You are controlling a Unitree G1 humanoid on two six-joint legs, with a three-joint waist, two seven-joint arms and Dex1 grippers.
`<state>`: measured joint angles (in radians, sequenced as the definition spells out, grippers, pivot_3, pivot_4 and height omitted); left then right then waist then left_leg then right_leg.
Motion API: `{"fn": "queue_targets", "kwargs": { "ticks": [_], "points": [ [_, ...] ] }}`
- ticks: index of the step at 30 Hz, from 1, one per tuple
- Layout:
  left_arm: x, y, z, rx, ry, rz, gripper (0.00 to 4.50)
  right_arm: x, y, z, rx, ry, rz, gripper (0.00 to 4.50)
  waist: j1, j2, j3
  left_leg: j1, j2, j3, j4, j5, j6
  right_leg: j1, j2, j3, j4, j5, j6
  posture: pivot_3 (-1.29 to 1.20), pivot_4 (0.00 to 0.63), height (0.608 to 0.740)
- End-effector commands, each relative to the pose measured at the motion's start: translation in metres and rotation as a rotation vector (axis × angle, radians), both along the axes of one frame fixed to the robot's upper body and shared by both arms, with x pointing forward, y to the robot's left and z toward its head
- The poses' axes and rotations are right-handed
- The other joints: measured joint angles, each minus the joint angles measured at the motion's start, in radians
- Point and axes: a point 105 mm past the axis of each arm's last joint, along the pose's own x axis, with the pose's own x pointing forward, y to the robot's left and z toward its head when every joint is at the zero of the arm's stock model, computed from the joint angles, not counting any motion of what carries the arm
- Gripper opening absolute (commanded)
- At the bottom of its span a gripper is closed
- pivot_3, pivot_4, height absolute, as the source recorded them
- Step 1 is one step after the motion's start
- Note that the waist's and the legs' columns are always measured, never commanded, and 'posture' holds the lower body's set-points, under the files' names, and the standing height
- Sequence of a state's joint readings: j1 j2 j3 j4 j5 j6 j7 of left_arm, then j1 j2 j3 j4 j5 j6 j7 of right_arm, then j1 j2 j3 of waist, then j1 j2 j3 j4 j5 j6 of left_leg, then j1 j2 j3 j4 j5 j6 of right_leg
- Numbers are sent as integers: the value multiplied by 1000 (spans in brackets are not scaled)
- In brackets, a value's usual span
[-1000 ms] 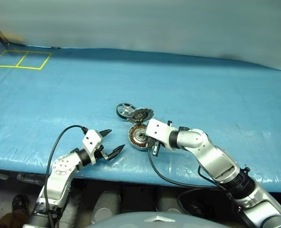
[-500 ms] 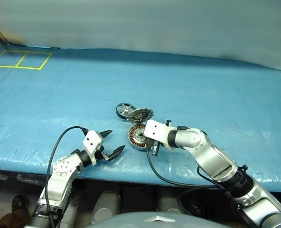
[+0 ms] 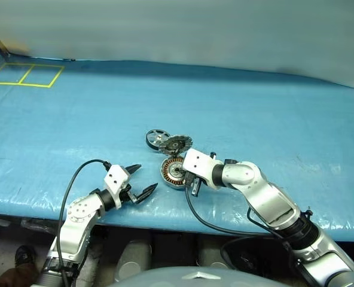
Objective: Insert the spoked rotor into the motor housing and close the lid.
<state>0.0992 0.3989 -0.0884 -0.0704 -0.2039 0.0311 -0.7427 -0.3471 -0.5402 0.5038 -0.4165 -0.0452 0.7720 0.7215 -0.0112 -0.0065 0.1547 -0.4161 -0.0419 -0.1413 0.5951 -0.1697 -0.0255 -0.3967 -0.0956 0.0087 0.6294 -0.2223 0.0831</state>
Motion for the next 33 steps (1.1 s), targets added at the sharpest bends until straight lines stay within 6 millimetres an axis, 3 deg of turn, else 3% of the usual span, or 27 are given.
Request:
{"fn": "queue_targets", "kwargs": {
  "ticks": [1, 13, 33],
  "points": [
    [3, 0, 5, -1, -28, -6, 4500, 0, 2, 6, 16, -15, 2, 13, 0, 0, 0, 0, 0, 0, 0, 0, 0, 0, 0, 0, 0, 0, 0, 0, 150, 740],
    [2, 1, 5, 2, -26, -3, 4500, 3, 14, 11, 11, -74, 55, 13, -3, 0, 1, -1, 0, 0, 0, 0, 0, 0, 0, 0, 0, 0, 0, 0, 150, 740],
    [1, 2, 4, 9, -23, 5, 4500, 18, 15, 21, 22, -161, 17, 13, -7, 0, 1, -1, 0, 1, 0, 0, 0, 0, 1, 0, 1, 0, 0, 0, 150, 740]
  ]
}}
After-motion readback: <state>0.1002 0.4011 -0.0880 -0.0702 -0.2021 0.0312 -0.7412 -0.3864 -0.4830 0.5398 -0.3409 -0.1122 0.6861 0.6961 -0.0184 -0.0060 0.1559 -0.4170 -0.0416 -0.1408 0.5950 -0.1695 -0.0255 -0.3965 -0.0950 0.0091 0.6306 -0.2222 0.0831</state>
